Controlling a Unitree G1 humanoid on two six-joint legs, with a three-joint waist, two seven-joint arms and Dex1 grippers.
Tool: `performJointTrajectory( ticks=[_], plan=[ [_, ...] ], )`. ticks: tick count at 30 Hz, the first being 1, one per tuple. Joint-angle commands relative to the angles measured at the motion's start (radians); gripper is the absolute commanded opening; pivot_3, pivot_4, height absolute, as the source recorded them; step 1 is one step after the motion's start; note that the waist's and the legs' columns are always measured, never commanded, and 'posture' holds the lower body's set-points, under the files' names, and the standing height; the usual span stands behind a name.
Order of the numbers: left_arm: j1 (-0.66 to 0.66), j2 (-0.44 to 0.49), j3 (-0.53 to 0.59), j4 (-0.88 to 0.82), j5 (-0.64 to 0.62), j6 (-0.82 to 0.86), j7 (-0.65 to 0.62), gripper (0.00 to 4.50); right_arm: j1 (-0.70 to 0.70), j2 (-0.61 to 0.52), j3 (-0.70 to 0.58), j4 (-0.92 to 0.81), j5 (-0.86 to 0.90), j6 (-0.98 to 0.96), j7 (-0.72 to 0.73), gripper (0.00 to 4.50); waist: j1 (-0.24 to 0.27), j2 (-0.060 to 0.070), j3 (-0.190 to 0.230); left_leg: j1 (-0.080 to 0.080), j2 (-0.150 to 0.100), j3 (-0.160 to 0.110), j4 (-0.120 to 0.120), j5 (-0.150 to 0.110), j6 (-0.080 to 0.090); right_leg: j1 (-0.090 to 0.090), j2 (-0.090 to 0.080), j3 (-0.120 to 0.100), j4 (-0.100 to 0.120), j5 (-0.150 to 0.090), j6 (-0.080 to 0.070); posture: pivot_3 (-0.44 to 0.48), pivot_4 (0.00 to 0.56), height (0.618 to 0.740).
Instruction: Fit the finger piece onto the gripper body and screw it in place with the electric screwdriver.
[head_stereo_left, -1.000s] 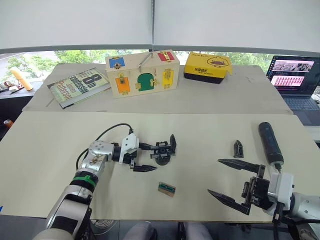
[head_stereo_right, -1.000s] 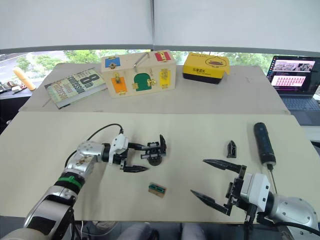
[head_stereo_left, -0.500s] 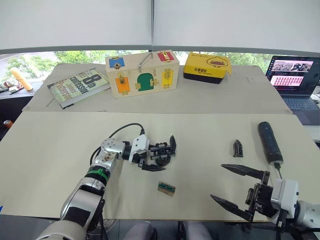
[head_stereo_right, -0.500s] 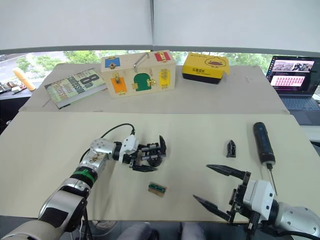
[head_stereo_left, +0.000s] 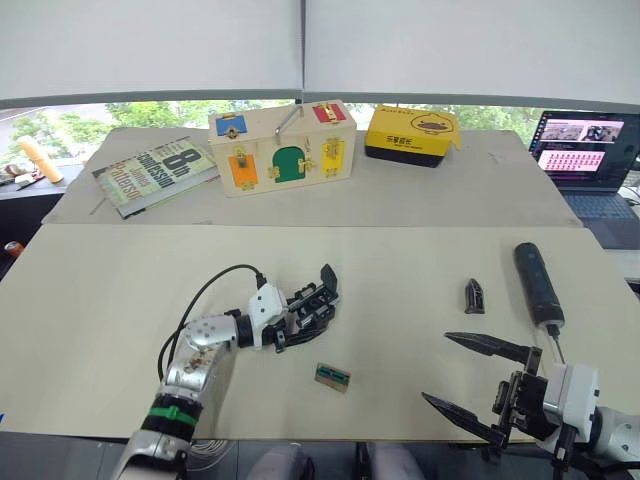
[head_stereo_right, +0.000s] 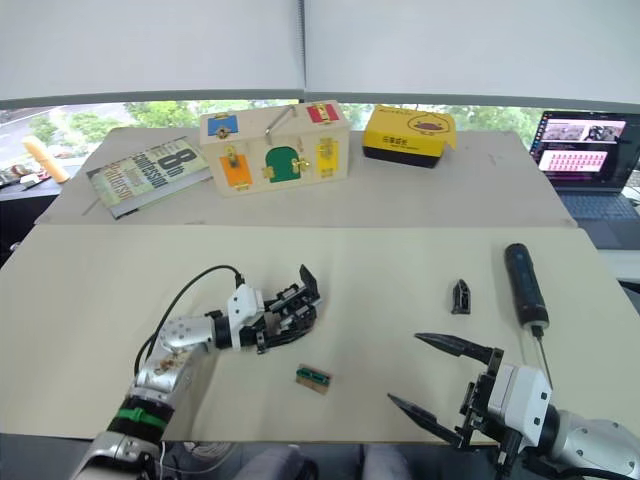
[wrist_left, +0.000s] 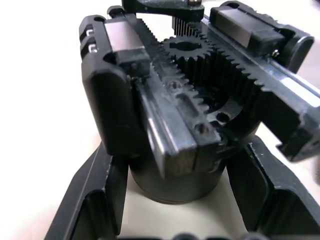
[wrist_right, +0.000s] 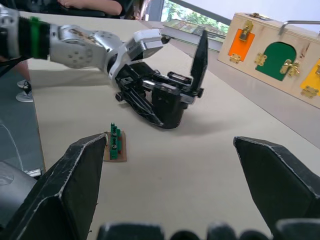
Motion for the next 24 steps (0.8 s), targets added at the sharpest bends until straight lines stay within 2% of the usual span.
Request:
performJointTrajectory(
  ticks=[1, 4, 9, 15, 17, 20, 24],
  plan=[
    [0.070, -0.041, 0.001, -0.214, 0.033, 0.124, 0.190, 2.30, -0.021, 0.000, -0.006, -0.007, 0.013, -0.031, 0.016, 4.50, 0.006, 0.000, 0.000, 0.000, 0.000, 0.000, 0.000, 0.000, 0.000, 0.000, 0.000, 0.000, 0.000, 0.000, 0.000, 0.000, 0.150, 0.740],
    [0.110, -0.084, -0.002, -0.266, 0.060, 0.180, 0.307, 2.30, -0.044, -0.004, 0.001, 0.008, 0.013, -0.030, 0.031, 4.50, 0.017, 0.000, 0.000, 0.000, 0.000, 0.000, 0.000, 0.000, 0.000, 0.000, 0.000, 0.000, 0.000, 0.000, 0.000, 0.000, 0.150, 0.740],
    [0.167, -0.119, -0.049, -0.288, 0.105, 0.173, 0.405, 2.30, -0.074, -0.013, -0.010, 0.036, 0.022, -0.029, 0.064, 4.50, 0.022, 0.000, 0.000, 0.000, 0.000, 0.000, -0.001, 0.000, 0.000, 0.000, 0.000, 0.000, 0.000, 0.000, 0.000, 0.000, 0.150, 0.740],
    [0.168, -0.139, -0.071, -0.295, 0.083, 0.247, 0.438, 2.30, -0.092, -0.013, -0.020, 0.056, 0.037, -0.028, 0.091, 4.50, 0.026, 0.001, 0.000, 0.001, 0.000, 0.000, 0.000, 0.000, -0.001, 0.001, 0.000, 0.000, 0.000, 0.000, 0.000, 0.000, 0.150, 0.740],
    [0.159, -0.122, -0.072, -0.288, 0.084, 0.252, 0.431, 3.35, -0.097, -0.010, -0.020, 0.065, 0.035, -0.032, 0.099, 4.50, 0.027, 0.001, 0.000, 0.002, 0.000, 0.000, 0.000, 0.000, -0.001, 0.002, 0.000, 0.000, 0.000, 0.000, 0.001, 0.000, 0.150, 0.740],
    [0.144, -0.092, -0.059, -0.274, 0.057, 0.259, 0.401, 4.48, -0.101, -0.004, -0.017, 0.074, 0.031, -0.040, 0.106, 4.50, 0.027, 0.001, -0.001, 0.002, 0.000, 0.000, 0.000, -0.001, -0.002, 0.002, 0.000, 0.000, 0.000, 0.000, 0.001, 0.000, 0.150, 0.740],
    [0.121, 0.026, -0.026, -0.249, -0.023, 0.255, 0.233, 4.48, -0.103, 0.004, -0.010, 0.085, 0.023, -0.055, 0.112, 4.50, 0.021, 0.001, -0.001, 0.002, 0.000, 0.000, 0.000, -0.003, -0.006, 0.002, 0.000, 0.000, 0.001, 0.000, 0.000, 0.000, 0.150, 0.740]
  ],
)
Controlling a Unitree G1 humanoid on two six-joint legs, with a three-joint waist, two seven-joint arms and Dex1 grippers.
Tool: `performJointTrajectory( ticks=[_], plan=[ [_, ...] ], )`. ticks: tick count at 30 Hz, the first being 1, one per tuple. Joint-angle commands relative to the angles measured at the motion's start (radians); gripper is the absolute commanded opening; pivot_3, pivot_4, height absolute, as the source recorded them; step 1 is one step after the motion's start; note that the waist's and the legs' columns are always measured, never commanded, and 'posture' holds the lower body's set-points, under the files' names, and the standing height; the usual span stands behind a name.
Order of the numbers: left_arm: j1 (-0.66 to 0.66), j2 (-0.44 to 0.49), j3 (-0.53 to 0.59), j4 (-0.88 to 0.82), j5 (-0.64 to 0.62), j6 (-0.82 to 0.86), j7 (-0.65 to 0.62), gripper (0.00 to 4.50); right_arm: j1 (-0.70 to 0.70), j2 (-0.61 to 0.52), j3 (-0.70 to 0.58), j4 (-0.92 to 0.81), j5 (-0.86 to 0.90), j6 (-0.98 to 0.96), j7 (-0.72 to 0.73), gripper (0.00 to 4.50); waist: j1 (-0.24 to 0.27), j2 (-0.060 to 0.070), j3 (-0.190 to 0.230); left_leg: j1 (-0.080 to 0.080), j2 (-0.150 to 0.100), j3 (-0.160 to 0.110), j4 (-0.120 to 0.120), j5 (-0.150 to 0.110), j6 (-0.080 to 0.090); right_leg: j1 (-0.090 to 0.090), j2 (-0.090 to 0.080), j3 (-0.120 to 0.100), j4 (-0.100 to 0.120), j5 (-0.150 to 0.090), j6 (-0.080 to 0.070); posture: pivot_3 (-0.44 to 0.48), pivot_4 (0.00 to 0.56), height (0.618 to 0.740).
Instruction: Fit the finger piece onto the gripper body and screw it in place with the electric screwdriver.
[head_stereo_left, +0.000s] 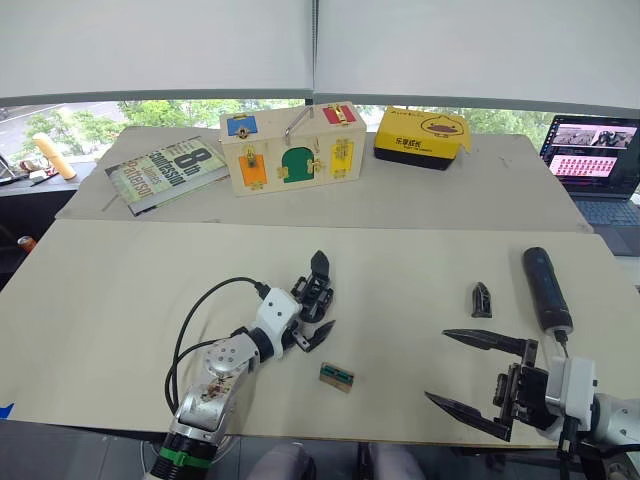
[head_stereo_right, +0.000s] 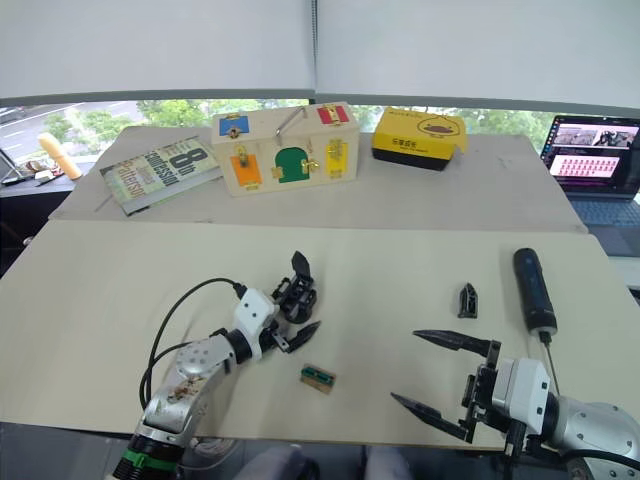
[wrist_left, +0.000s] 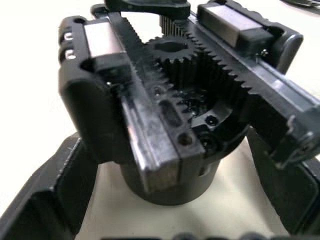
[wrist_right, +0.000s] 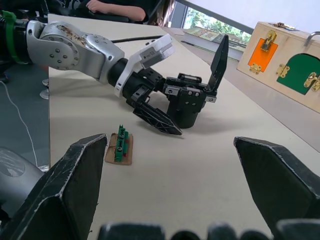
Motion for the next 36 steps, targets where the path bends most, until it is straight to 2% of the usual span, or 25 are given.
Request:
performJointTrajectory(
  ticks=[1, 4, 6, 9, 14, 20, 26, 30, 35, 36],
  plan=[
    [-0.028, 0.108, 0.037, 0.042, -0.070, -0.010, -0.150, 4.48, -0.005, 0.009, -0.010, 0.000, 0.013, -0.039, 0.007, 4.50, -0.004, 0.000, 0.000, 0.000, 0.000, 0.000, 0.000, 0.000, 0.000, 0.000, 0.000, 0.000, 0.000, 0.000, 0.000, 0.000, 0.150, 0.740],
    [-0.075, 0.179, 0.053, 0.121, -0.110, -0.060, -0.254, 4.48, -0.007, 0.011, -0.006, 0.008, 0.010, -0.047, 0.007, 4.50, -0.008, 0.001, -0.001, 0.001, 0.000, 0.000, 0.000, 0.000, 0.000, 0.000, 0.001, 0.001, 0.001, 0.000, 0.000, 0.000, 0.150, 0.740],
    [-0.122, 0.215, 0.061, 0.200, -0.156, -0.098, -0.372, 4.48, -0.007, 0.013, -0.001, 0.012, 0.007, -0.053, 0.006, 4.50, -0.007, 0.001, -0.001, 0.001, 0.000, 0.000, 0.000, 0.000, 0.000, 0.000, 0.001, 0.000, 0.001, 0.000, 0.000, 0.000, 0.150, 0.740],
    [-0.230, 0.249, 0.050, 0.389, -0.148, -0.225, -0.502, 4.48, -0.005, 0.017, 0.009, 0.011, 0.001, -0.057, 0.004, 4.50, -0.005, 0.001, -0.001, 0.001, 0.000, 0.000, 0.000, 0.000, 0.000, 0.000, 0.001, 0.000, 0.001, 0.000, 0.000, 0.000, 0.150, 0.740],
    [-0.424, 0.207, 0.031, 0.665, -0.127, -0.400, -0.627, 4.48, 0.002, 0.016, 0.005, 0.015, 0.001, -0.064, 0.009, 4.50, -0.003, 0.001, 0.000, 0.001, -0.001, 0.000, 0.000, 0.001, 0.001, 0.000, 0.000, -0.002, 0.000, 0.000, -0.001, 0.000, 0.150, 0.740],
    [-0.560, 0.158, -0.014, 0.877, -0.065, -0.529, -0.738, 4.48, 0.023, 0.015, -0.006, 0.003, -0.001, -0.071, 0.000, 4.50, -0.007, 0.000, 0.000, 0.000, -0.002, 0.000, 0.000, 0.003, 0.005, 0.000, -0.002, -0.004, -0.001, 0.000, 0.000, 0.000, 0.150, 0.740],
    [-0.626, 0.124, -0.015, 0.981, -0.059, -0.585, -0.814, 4.48, 0.053, 0.015, -0.022, -0.004, -0.001, -0.082, -0.003, 4.50, -0.009, 0.000, 0.000, -0.001, -0.001, 0.000, 0.001, 0.003, 0.006, -0.001, -0.002, -0.003, 0.000, 0.000, 0.000, 0.000, 0.150, 0.740],
    [-0.638, 0.107, -0.017, 1.025, -0.034, -0.629, -0.809, 4.48, 0.051, 0.017, -0.017, -0.010, -0.007, -0.080, -0.014, 4.50, -0.008, 0.000, 0.000, -0.002, -0.002, 0.000, 0.002, 0.003, 0.006, -0.001, -0.002, -0.003, 0.000, 0.000, 0.000, 0.000, 0.150, 0.740],
    [-0.625, 0.105, 0.005, 1.042, -0.040, -0.670, -0.817, 2.41, 0.055, 0.019, -0.019, -0.011, -0.011, -0.082, -0.022, 4.50, -0.007, 0.000, 0.000, -0.003, -0.001, 0.000, 0.003, 0.003, 0.006, -0.002, -0.002, -0.003, 0.001, 0.000, 0.000, 0.000, 0.150, 0.740],
    [-0.620, 0.105, 0.010, 1.039, -0.045, -0.673, -0.823, 2.31, 0.055, 0.020, -0.019, -0.011, -0.012, -0.083, -0.025, 4.50, -0.007, 0.000, 0.000, -0.004, -0.001, 0.000, 0.004, 0.003, 0.006, -0.002, -0.002, -0.003, 0.001, 0.000, 0.000, 0.000, 0.150, 0.740]
  ],
)
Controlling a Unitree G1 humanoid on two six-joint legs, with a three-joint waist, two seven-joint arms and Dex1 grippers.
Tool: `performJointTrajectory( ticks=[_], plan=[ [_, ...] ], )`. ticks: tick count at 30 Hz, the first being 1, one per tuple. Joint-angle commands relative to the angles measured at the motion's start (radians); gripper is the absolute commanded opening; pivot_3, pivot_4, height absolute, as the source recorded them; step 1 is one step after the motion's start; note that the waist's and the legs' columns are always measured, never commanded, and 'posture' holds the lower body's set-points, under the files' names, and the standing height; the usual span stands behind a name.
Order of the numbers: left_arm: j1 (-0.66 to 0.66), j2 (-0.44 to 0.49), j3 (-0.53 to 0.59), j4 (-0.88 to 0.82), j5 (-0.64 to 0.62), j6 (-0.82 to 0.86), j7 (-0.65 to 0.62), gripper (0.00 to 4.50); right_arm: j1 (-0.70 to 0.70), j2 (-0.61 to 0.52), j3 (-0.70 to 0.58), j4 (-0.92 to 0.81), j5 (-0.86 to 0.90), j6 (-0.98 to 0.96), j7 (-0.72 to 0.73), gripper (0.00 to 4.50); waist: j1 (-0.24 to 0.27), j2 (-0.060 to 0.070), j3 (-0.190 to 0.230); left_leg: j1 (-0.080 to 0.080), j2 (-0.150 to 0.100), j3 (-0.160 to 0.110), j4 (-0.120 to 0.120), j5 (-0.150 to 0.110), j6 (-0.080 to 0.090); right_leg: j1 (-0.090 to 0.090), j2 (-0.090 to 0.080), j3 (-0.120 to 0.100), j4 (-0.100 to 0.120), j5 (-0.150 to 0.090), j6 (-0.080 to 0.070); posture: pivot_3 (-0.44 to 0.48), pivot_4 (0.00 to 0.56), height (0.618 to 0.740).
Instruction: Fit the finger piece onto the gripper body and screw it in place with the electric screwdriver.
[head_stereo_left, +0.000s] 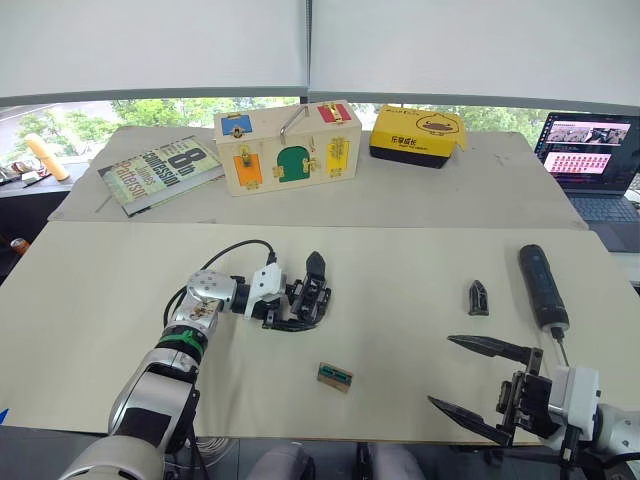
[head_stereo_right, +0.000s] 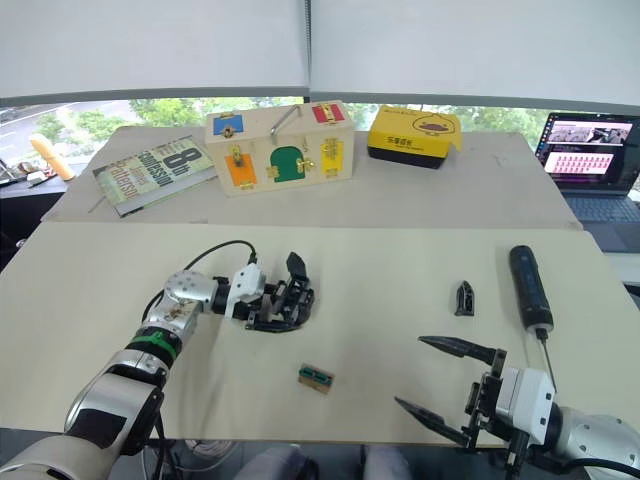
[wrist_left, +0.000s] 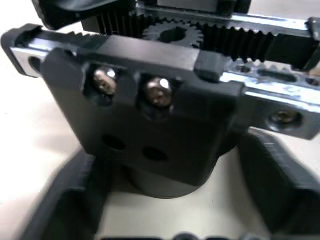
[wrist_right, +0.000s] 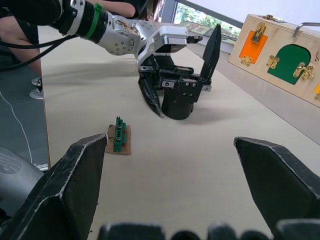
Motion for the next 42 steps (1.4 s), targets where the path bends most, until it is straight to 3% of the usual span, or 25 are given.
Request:
performJointTrajectory(
  ticks=[1, 6, 10, 13, 24, 33, 35, 38, 42],
  plan=[
    [0.012, 0.001, 0.030, -0.021, -0.025, -0.026, -0.021, 2.32, 0.002, 0.005, -0.019, -0.033, -0.001, -0.031, -0.013, 4.50, 0.000, 0.000, 0.000, -0.001, 0.000, 0.000, 0.001, 0.000, 0.000, -0.001, 0.000, 0.000, 0.000, 0.000, 0.000, 0.000, 0.150, 0.740],
    [0.081, -0.025, 0.045, -0.208, -0.071, 0.076, 0.020, 2.32, 0.022, 0.013, -0.022, -0.039, -0.006, -0.036, -0.025, 4.50, 0.000, 0.000, 0.000, -0.003, 0.000, 0.000, 0.002, 0.000, 0.001, -0.003, 0.000, 0.000, 0.002, 0.000, 0.000, 0.000, 0.150, 0.740],
    [0.177, -0.064, 0.035, -0.454, -0.039, 0.254, 0.213, 2.32, 0.054, 0.022, -0.030, -0.051, -0.012, -0.044, -0.037, 4.50, 0.006, 0.000, 0.000, -0.007, 0.000, -0.001, 0.005, -0.001, 0.001, -0.005, 0.000, 0.000, 0.002, 0.000, 0.000, 0.000, 0.150, 0.740],
    [0.230, -0.067, 0.010, -0.565, -0.032, 0.331, 0.251, 2.32, 0.064, 0.027, -0.028, -0.056, -0.019, -0.048, -0.043, 4.50, 0.004, 0.000, 0.000, -0.008, 0.000, -0.001, 0.006, -0.001, 0.002, -0.005, 0.000, 0.000, 0.002, 0.001, 0.001, 0.000, 0.150, 0.740],
    [0.257, -0.021, -0.067, -0.591, 0.062, 0.364, 0.323, 2.32, 0.049, 0.022, -0.019, -0.061, -0.022, -0.034, -0.051, 4.50, 0.001, 0.000, 0.000, -0.005, 0.000, 0.000, 0.006, -0.001, 0.001, -0.004, 0.001, 0.002, 0.003, 0.001, 0.001, 0.000, 0.150, 0.740],
    [0.261, 0.003, -0.080, -0.566, 0.051, 0.411, 0.319, 2.32, 0.071, 0.008, -0.029, -0.081, 0.004, -0.001, -0.056, 4.50, 0.001, 0.001, 0.000, -0.003, 0.000, 0.000, 0.006, -0.001, 0.001, -0.002, 0.001, 0.002, 0.004, 0.001, 0.001, 0.000, 0.150, 0.740],
    [0.261, 0.008, -0.072, -0.567, 0.045, 0.408, 0.322, 3.32, 0.081, 0.008, -0.035, -0.089, 0.009, 0.007, -0.061, 4.50, -0.001, 0.001, 0.000, -0.003, 0.000, 0.000, 0.006, -0.001, 0.001, -0.002, 0.001, 0.002, 0.004, 0.001, 0.001, 0.000, 0.150, 0.740],
    [0.276, 0.034, -0.048, -0.588, 0.012, 0.395, 0.294, 4.48, 0.092, 0.016, -0.054, -0.107, 0.017, 0.000, -0.075, 4.50, -0.002, 0.001, 0.000, -0.003, 0.000, 0.000, 0.006, -0.001, 0.001, -0.002, 0.002, 0.003, 0.005, 0.001, 0.001, 0.000, 0.150, 0.740],
    [0.345, 0.145, 0.016, -0.654, -0.094, 0.404, 0.169, 4.48, 0.127, 0.036, -0.112, -0.134, 0.028, 0.014, -0.124, 4.50, -0.010, 0.001, 0.000, -0.002, 0.000, 0.000, 0.005, -0.001, 0.001, -0.004, 0.002, 0.004, 0.007, 0.000, 0.001, 0.000, 0.150, 0.740]
  ],
)
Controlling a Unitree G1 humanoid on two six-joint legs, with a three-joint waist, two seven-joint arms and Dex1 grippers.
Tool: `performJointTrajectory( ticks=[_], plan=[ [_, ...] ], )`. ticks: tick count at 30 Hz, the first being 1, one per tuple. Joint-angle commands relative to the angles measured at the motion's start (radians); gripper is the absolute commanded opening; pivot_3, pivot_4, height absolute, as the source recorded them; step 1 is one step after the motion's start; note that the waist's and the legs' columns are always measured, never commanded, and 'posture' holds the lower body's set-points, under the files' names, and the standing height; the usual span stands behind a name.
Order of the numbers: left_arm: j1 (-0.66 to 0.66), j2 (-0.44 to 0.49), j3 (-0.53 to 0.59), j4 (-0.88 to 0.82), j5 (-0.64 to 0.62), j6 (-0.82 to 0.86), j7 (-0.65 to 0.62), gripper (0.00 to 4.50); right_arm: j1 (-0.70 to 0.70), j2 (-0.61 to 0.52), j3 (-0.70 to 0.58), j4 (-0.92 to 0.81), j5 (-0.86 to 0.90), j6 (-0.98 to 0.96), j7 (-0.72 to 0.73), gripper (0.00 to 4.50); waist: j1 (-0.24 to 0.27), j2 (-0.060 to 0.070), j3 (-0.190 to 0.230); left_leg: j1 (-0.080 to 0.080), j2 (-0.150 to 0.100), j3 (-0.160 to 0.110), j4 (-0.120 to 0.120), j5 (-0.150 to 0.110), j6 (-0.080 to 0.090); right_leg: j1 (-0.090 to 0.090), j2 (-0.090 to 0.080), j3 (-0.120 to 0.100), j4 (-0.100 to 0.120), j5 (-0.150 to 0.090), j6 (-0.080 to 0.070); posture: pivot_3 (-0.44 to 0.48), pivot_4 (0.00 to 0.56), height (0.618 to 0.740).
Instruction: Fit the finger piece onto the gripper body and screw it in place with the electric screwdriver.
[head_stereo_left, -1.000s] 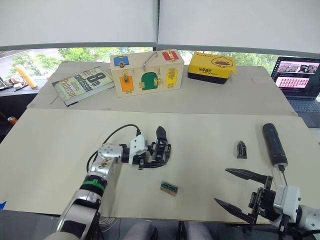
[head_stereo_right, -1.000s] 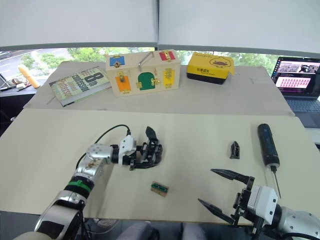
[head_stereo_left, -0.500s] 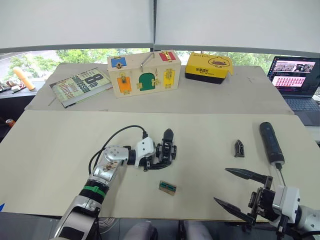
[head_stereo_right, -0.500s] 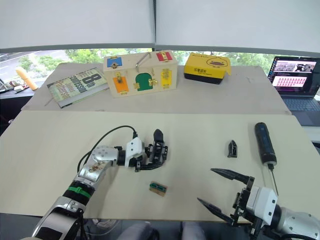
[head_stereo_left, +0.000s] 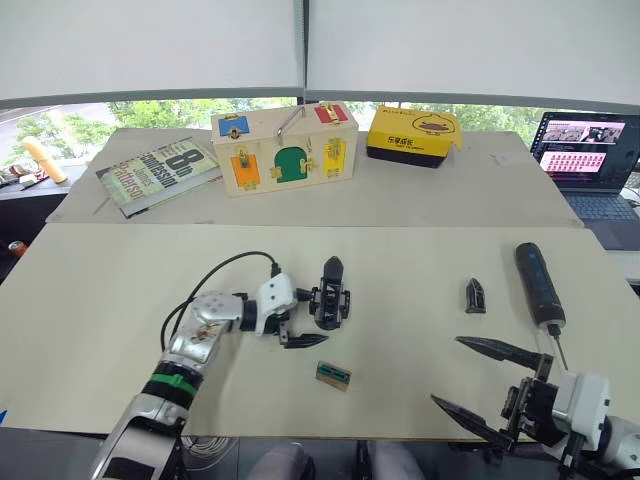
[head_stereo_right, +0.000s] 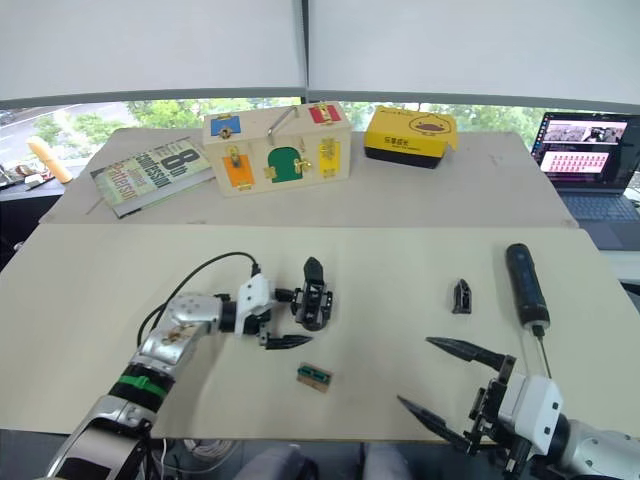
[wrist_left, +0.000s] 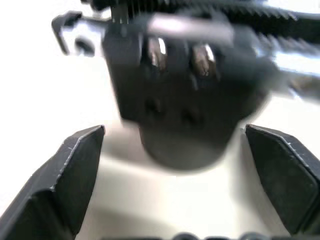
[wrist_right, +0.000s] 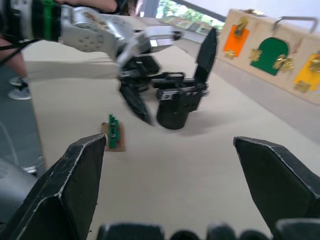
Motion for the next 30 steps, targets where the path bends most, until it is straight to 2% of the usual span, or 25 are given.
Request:
performJointTrajectory(
  ticks=[1, 4, 6, 9, 12, 15, 19, 21, 23, 26, 30],
  plan=[
    [0.062, 0.106, 0.068, -0.058, -0.081, 0.008, -0.104, 4.48, 0.047, 0.021, -0.078, -0.064, 0.040, 0.011, -0.051, 4.50, -0.002, 0.000, 0.000, 0.000, 0.000, 0.000, 0.000, 0.000, 0.000, 0.000, 0.000, 0.000, 0.001, 0.000, 0.000, 0.000, 0.150, 0.740],
    [0.083, 0.196, 0.144, -0.056, -0.147, -0.013, -0.173, 4.48, 0.084, 0.079, -0.129, -0.106, 0.049, 0.052, -0.172, 4.50, -0.003, 0.000, 0.000, 0.001, 0.000, 0.000, -0.001, 0.000, 0.000, 0.000, 0.000, 0.000, 0.001, -0.001, -0.001, 0.000, 0.150, 0.740],
    [0.072, 0.244, 0.211, -0.106, -0.250, 0.058, -0.225, 4.48, 0.113, 0.106, -0.160, -0.133, 0.023, 0.126, -0.267, 4.50, -0.002, 0.000, 0.000, 0.001, 0.000, 0.000, -0.001, 0.000, -0.001, 0.000, 0.000, 0.000, 0.002, -0.001, -0.002, 0.000, 0.150, 0.740],
    [0.066, 0.326, 0.239, -0.235, -0.336, 0.175, -0.289, 4.48, 0.181, 0.131, -0.156, -0.154, 0.027, 0.179, -0.292, 4.50, 0.004, -0.001, 0.001, 0.001, 0.000, 0.000, -0.001, -0.004, -0.007, 0.000, 0.000, 0.000, 0.002, -0.001, -0.001, 0.000, 0.150, 0.740],
    [0.066, 0.358, 0.263, -0.362, -0.436, 0.320, -0.271, 4.48, 0.231, 0.151, -0.153, -0.155, 0.043, 0.182, -0.278, 4.50, 0.007, 0.001, 0.001, 0.001, -0.002, 0.000, -0.002, -0.004, -0.006, 0.000, 0.000, 0.001, 0.002, -0.001, -0.001, 0.000, 0.150, 0.740],
    [0.076, 0.373, 0.276, -0.460, -0.494, 0.403, -0.250, 4.48, 0.223, 0.117, -0.173, -0.183, 0.071, 0.370, -0.405, 4.50, 0.001, 0.001, 0.001, 0.002, -0.001, 0.001, -0.002, -0.004, -0.005, 0.001, 0.000, 0.002, 0.001, -0.002, -0.001, 0.000, 0.150, 0.740],
    [0.066, 0.357, 0.289, -0.531, -0.545, 0.464, -0.204, 4.48, 0.124, -0.008, -0.207, -0.214, 0.196, 0.662, -0.561, 4.50, -0.018, 0.000, 0.001, 0.003, -0.001, 0.003, -0.002, -0.005, -0.007, 0.001, 0.001, 0.007, 0.002, -0.002, -0.001, 0.000, 0.150, 0.740],
    [0.053, 0.348, 0.296, -0.555, -0.569, 0.486, -0.176, 4.48, 0.030, -0.092, -0.223, -0.200, 0.309, 0.841, -0.666, 4.50, -0.017, 0.000, 0.001, 0.004, 0.000, 0.004, -0.003, -0.005, -0.008, 0.001, 0.001, 0.008, 0.002, -0.002, -0.001, 0.000, 0.150, 0.740],
    [0.040, 0.343, 0.300, -0.574, -0.588, 0.512, -0.150, 4.48, -0.098, -0.192, -0.231, -0.158, 0.467, 1.032, -0.789, 4.50, -0.019, 0.000, 0.002, 0.005, 0.000, 0.004, -0.004, -0.004, -0.008, 0.001, 0.002, 0.008, 0.002, -0.002, -0.001, 0.000, 0.150, 0.740],
    [0.027, 0.335, 0.298, -0.587, -0.593, 0.524, -0.124, 4.48, -0.302, -0.304, -0.197, -0.059, 0.649, 1.218, -0.934, 4.50, -0.016, -0.002, 0.003, 0.005, 0.000, 0.004, -0.003, -0.004, -0.007, 0.002, 0.001, 0.008, 0.002, -0.002, -0.001, 0.000, 0.150, 0.740],
    [0.024, 0.321, 0.288, -0.603, -0.593, 0.532, -0.104, 4.48, -0.604, -0.385, -0.060, 0.148, 0.835, 1.436, -1.145, 4.50, -0.011, -0.002, 0.003, 0.002, 0.001, 0.004, -0.004, 0.000, 0.000, 0.000, 0.001, 0.008, 0.000, -0.002, -0.002, 0.000, 0.150, 0.740]
  ],
)
